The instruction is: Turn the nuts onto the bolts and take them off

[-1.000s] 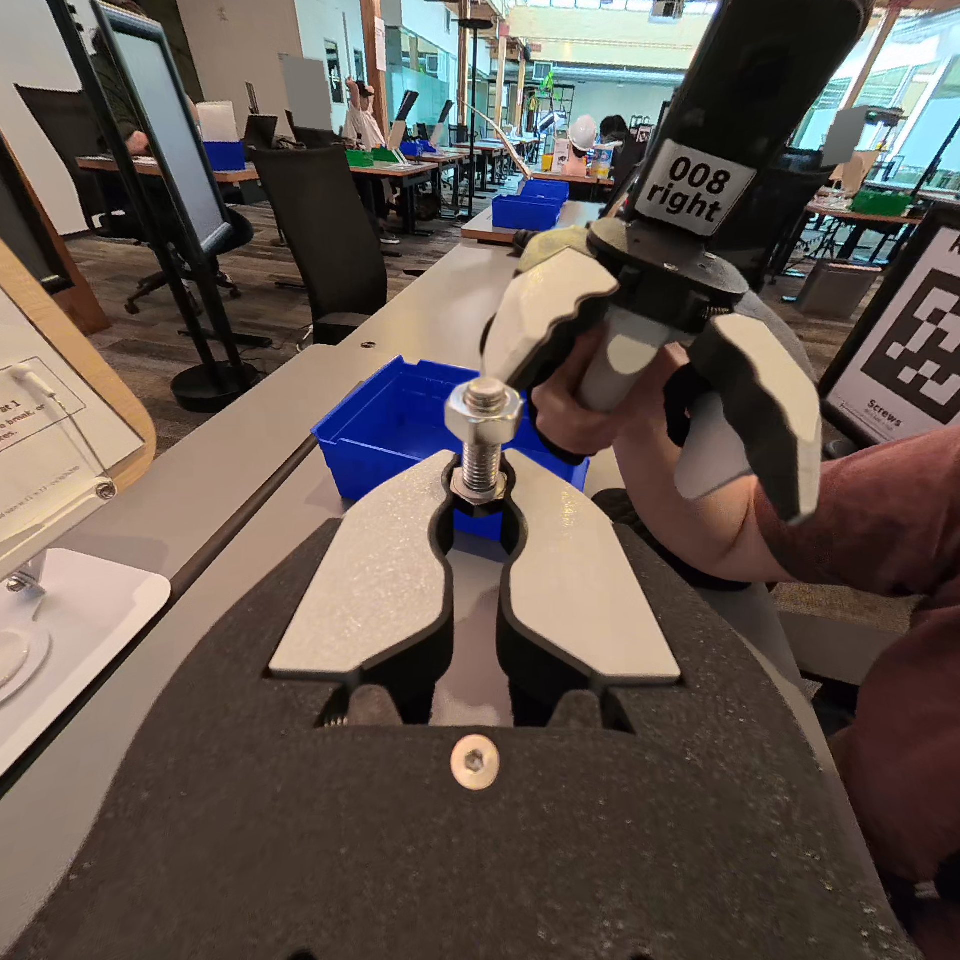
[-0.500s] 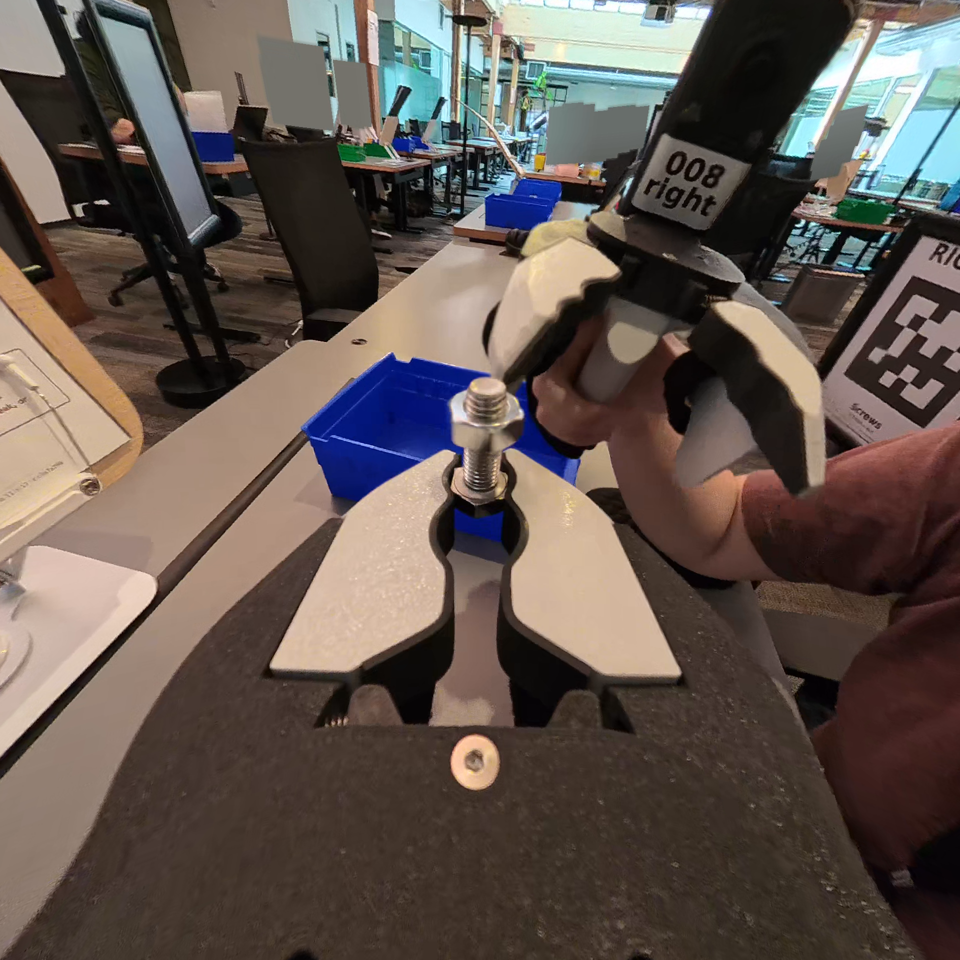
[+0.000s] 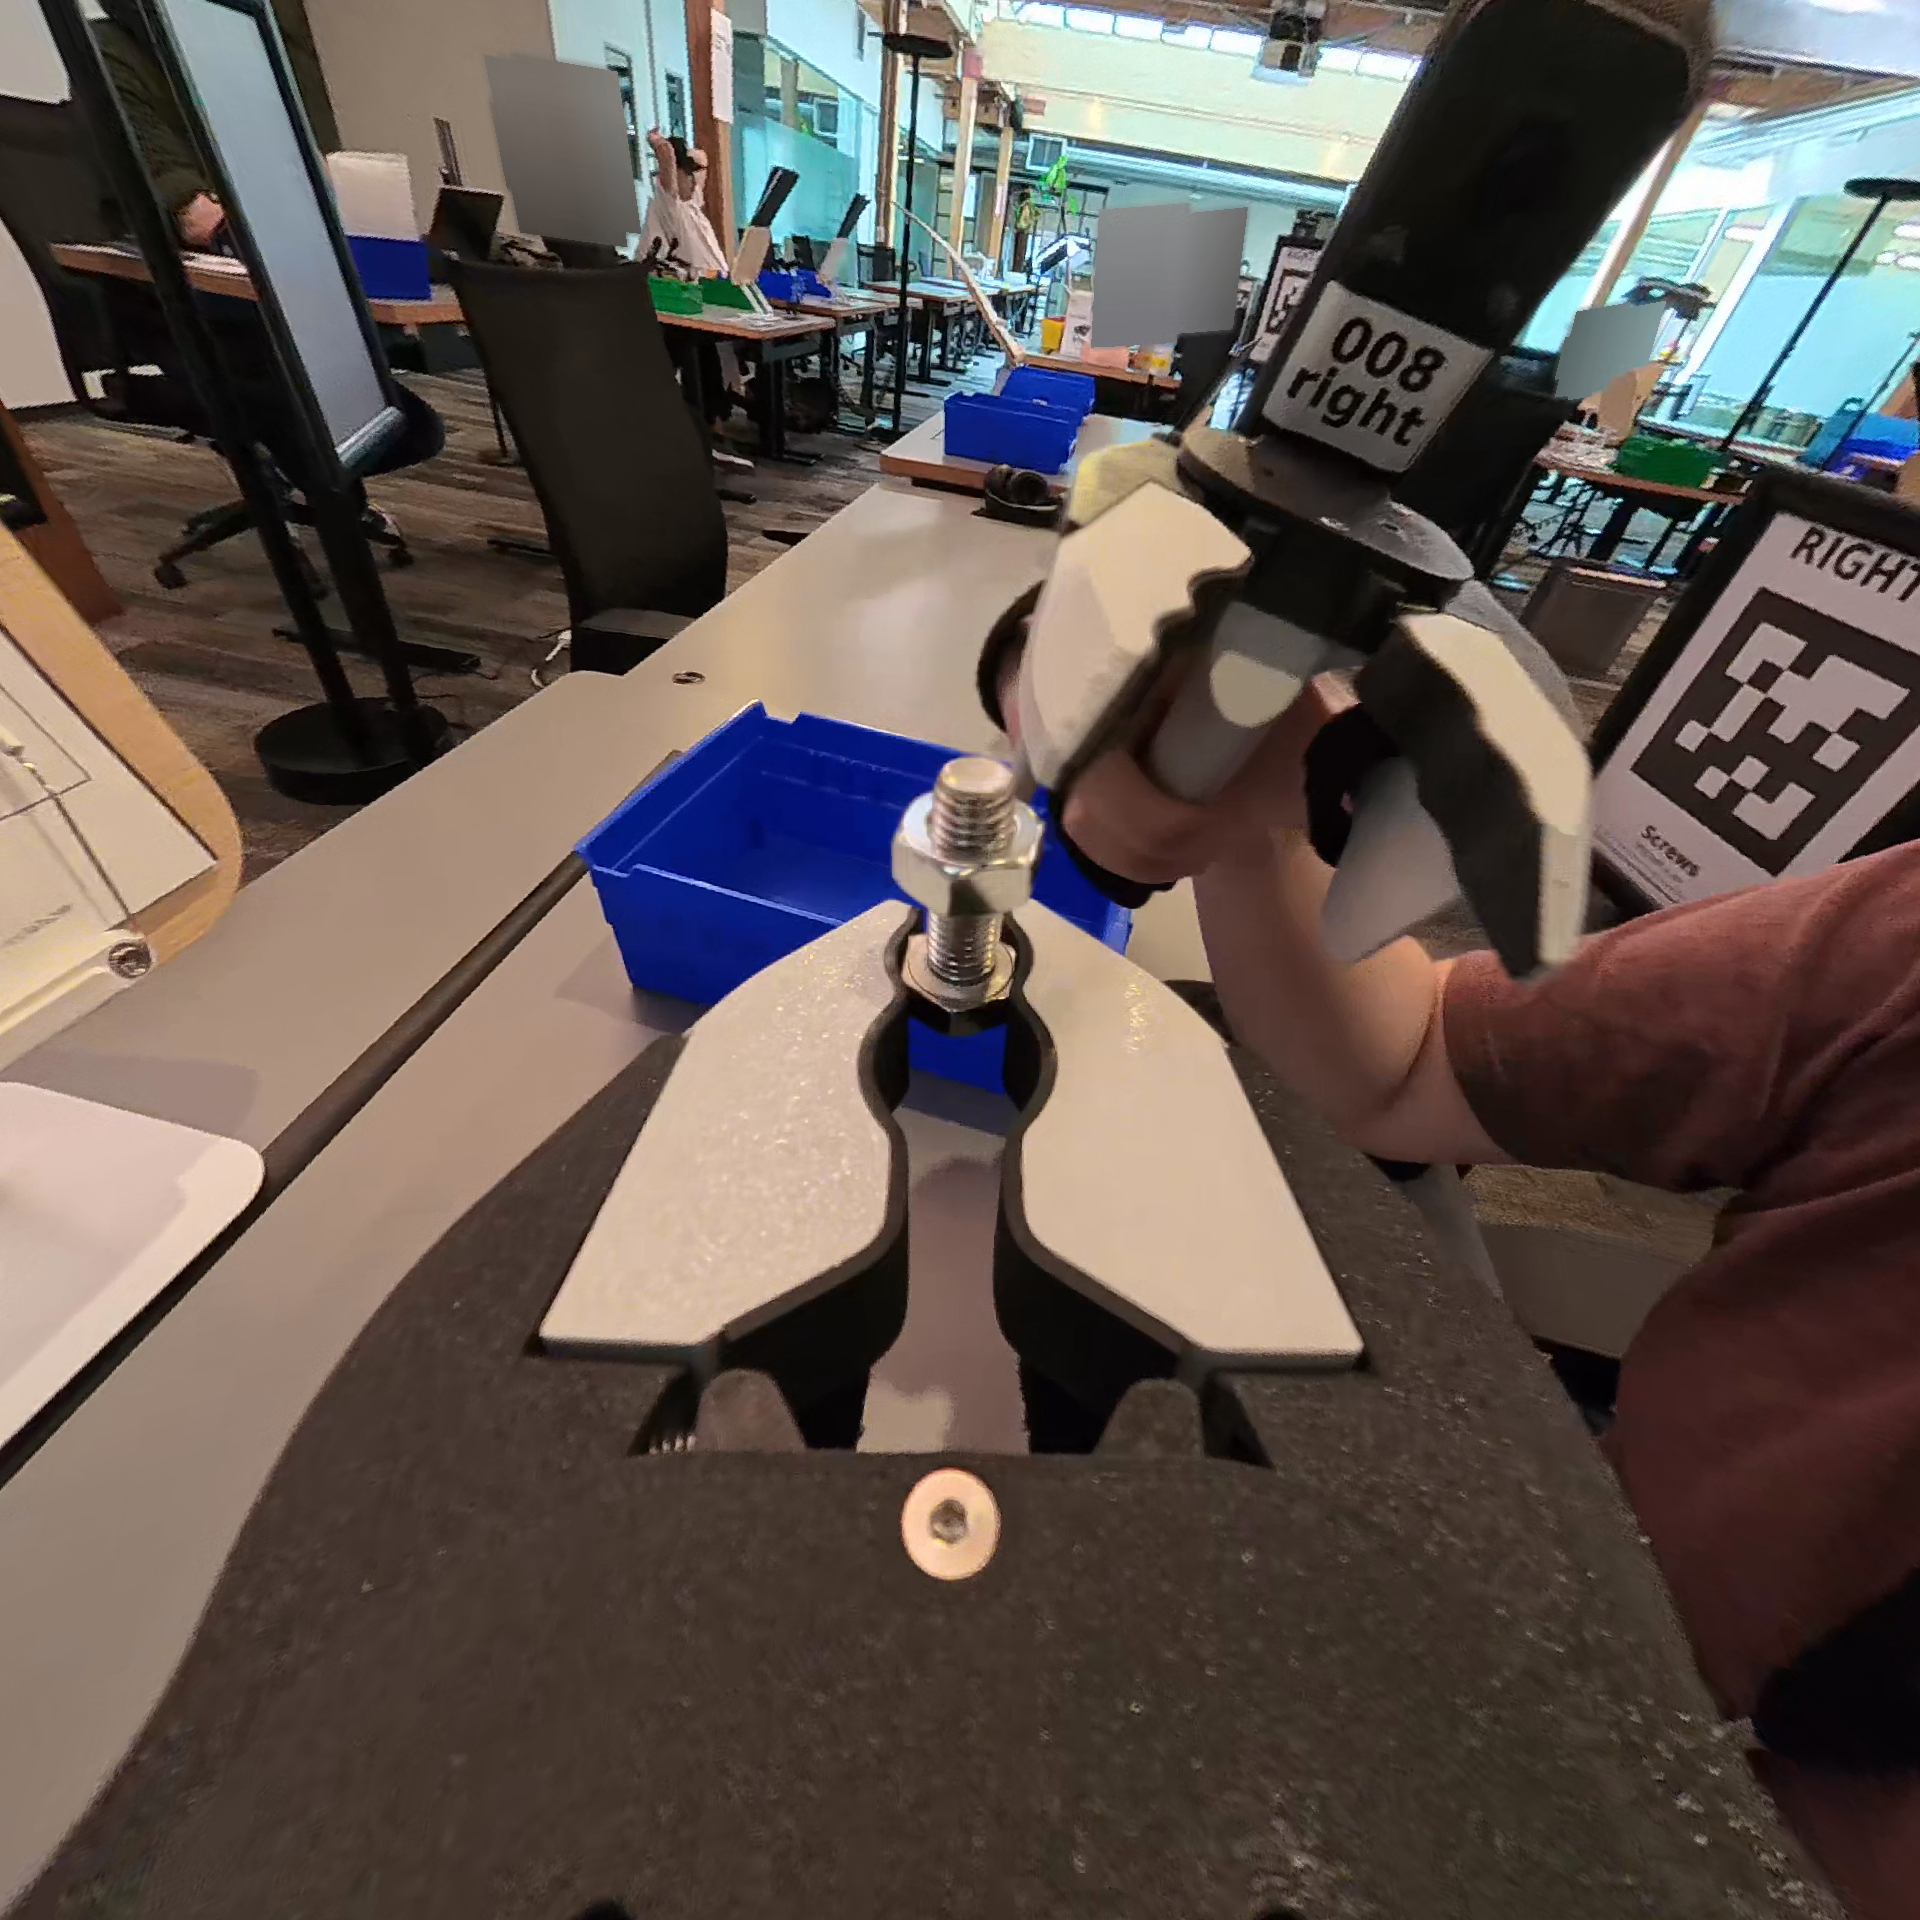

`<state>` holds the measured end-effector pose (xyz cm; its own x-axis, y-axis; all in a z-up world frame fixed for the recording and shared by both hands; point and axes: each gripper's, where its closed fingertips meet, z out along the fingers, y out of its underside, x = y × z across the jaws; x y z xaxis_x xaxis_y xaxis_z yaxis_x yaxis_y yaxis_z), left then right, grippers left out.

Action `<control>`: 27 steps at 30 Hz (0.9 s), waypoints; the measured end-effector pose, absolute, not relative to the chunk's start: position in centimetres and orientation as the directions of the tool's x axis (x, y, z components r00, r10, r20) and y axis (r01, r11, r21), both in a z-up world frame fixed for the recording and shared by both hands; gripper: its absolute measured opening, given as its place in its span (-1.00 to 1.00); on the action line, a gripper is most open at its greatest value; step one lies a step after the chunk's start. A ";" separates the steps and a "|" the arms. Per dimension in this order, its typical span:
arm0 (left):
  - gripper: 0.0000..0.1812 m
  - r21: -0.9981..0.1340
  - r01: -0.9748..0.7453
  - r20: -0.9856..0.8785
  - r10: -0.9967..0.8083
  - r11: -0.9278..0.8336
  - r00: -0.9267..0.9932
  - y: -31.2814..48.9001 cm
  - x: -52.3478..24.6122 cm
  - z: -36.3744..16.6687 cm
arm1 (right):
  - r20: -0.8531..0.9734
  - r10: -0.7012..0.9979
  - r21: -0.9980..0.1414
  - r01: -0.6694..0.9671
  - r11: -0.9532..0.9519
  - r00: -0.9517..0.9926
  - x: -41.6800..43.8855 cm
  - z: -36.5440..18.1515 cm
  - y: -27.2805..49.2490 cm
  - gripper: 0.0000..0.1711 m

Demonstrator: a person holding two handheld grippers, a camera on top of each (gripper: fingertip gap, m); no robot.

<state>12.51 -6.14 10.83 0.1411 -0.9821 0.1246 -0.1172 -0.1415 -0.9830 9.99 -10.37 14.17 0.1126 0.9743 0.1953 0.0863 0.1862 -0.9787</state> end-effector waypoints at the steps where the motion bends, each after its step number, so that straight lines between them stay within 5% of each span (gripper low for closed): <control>1: -0.86 -0.983 -0.114 0.129 -0.983 -0.144 0.129 -6.4 12.6 10.9 | 0.194 0.971 -0.980 0.080 0.185 0.139 10.1 14.3 -9.9 -0.29; 8: -0.86 -0.981 -0.152 0.105 -0.990 -0.119 0.097 -7.4 13.2 10.5 | -0.048 0.995 -0.999 -0.010 -0.047 0.091 9.8 13.6 -7.6 -0.64; 14: -0.86 -0.979 -0.166 0.104 -0.991 -0.116 0.080 -7.8 13.4 10.3 | -0.081 0.996 -0.996 -0.039 -0.080 0.036 9.1 13.1 -7.4 -0.87; 22: -0.83 -0.983 -0.156 0.089 -0.994 -0.097 0.060 -8.2 13.5 10.5 | -0.094 0.995 -0.992 -0.079 -0.096 -0.028 9.4 13.4 -7.5 -0.88; 27: -0.54 -0.979 -0.158 0.106 -0.985 -0.127 0.136 -7.2 12.8 10.7 | -0.092 0.982 -0.995 0.028 -0.098 0.166 15.5 14.0 -5.0 -0.88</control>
